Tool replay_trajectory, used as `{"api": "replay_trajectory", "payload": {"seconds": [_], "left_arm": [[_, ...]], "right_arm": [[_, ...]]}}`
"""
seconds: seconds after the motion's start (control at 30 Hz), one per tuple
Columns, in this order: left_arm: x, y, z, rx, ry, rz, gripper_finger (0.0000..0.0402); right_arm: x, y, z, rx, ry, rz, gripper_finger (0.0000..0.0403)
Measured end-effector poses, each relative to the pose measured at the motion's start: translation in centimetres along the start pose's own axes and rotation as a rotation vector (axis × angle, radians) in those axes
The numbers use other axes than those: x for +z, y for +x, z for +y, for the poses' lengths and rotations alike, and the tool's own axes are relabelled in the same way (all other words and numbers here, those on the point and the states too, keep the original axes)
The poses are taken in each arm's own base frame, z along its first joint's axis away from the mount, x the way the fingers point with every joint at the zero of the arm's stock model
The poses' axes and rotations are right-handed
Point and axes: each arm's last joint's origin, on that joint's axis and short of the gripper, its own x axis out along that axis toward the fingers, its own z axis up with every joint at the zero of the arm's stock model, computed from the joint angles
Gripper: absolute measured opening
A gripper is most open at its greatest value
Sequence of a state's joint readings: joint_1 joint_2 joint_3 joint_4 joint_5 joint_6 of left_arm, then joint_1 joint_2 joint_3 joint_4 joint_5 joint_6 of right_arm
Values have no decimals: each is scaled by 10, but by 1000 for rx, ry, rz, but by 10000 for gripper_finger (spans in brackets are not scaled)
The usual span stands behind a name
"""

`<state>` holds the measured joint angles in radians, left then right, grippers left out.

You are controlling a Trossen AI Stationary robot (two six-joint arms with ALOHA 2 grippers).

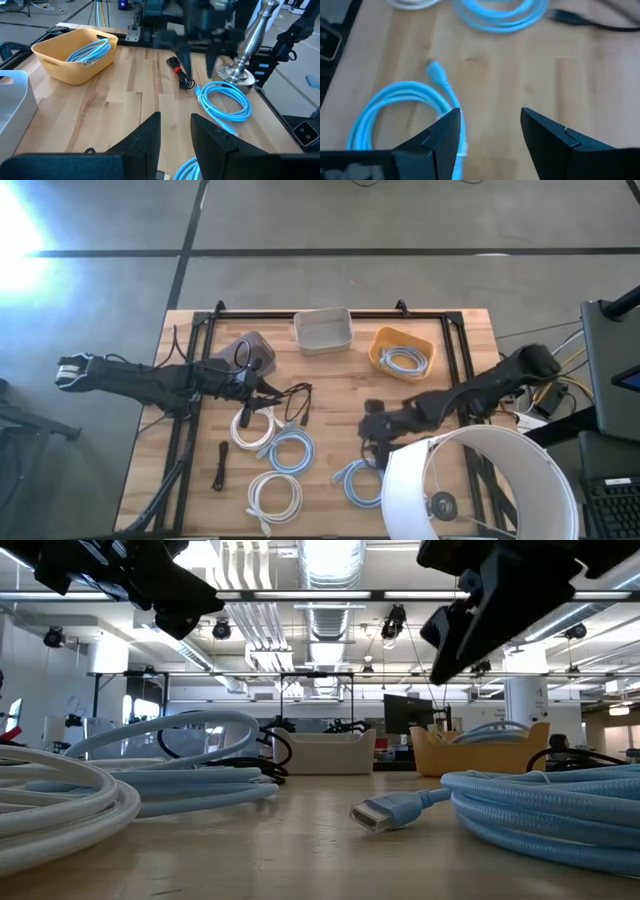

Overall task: Pick & Place USB Port
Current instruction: Put the right blue hdmi cable into the yellow bin

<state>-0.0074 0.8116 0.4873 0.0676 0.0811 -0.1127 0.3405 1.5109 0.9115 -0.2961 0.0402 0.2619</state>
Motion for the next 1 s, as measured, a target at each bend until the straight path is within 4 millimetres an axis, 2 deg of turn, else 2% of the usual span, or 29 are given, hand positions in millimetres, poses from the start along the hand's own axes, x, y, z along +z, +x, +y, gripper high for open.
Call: {"api": "replay_trajectory", "payload": {"seconds": [0.27,0.6,0.8,1.0], "left_arm": [[0,1,0,1,-1,1,110],[-2,4,1,3,-9,15,110],[-3,6,1,10,-10,20,110],[-4,6,1,12,-30,31,110]], "right_arm": [[-21,43,22,86,-34,138,205],[-35,71,22,54,-49,225,193],[-37,75,21,40,-62,240,136],[-33,63,19,16,-51,219,58]]}}
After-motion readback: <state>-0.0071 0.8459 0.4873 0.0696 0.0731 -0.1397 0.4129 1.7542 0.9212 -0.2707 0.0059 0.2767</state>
